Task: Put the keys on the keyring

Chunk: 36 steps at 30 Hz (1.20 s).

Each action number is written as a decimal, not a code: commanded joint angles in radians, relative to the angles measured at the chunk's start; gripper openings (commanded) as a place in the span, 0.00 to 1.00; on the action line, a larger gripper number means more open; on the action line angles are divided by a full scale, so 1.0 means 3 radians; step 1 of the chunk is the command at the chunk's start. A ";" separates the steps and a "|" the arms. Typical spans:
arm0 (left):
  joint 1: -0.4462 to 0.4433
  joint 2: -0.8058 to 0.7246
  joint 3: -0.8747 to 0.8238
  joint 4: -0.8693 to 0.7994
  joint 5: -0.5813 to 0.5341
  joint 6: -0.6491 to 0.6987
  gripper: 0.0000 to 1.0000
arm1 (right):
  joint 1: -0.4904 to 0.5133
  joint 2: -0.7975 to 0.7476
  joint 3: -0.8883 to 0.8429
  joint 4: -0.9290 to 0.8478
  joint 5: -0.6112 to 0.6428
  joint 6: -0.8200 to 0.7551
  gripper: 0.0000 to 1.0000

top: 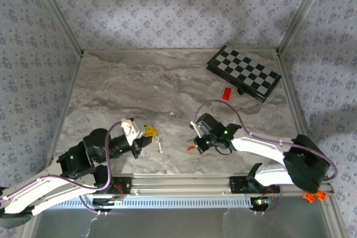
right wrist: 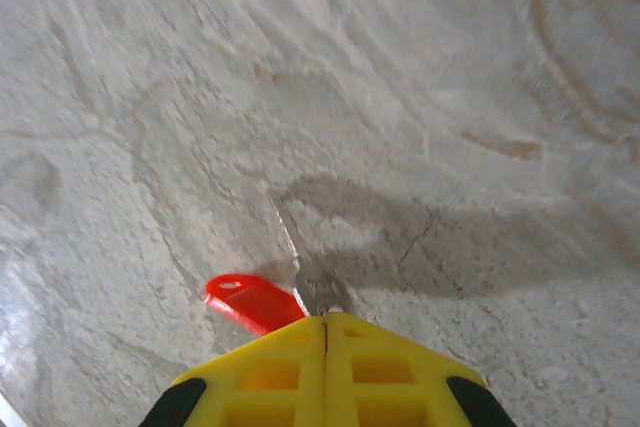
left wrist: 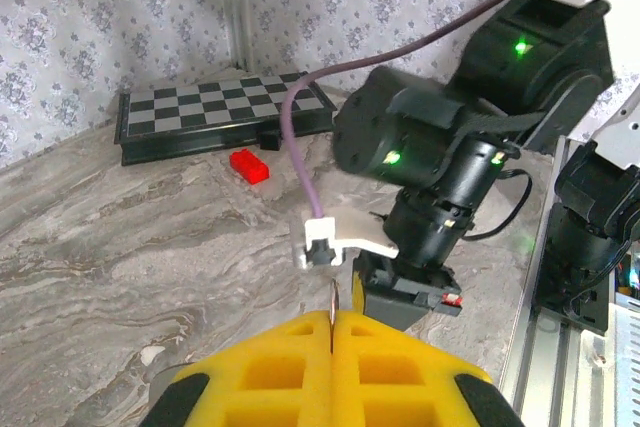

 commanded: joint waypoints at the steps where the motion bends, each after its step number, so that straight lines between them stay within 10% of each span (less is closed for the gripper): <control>1: 0.0025 -0.0013 0.0035 0.0189 0.0064 -0.0029 0.00 | -0.0014 -0.0305 -0.0186 0.0414 0.0044 0.0043 0.00; 17: 0.0036 -0.0004 0.0031 0.0204 0.0093 -0.0030 0.00 | -0.0109 -0.1573 -0.0780 0.1109 -0.0575 -0.0041 0.00; 36: 0.0040 -0.0008 0.0028 0.0210 0.0120 -0.0030 0.00 | -0.0140 -0.1423 -0.0475 0.1563 -0.1283 0.0069 0.00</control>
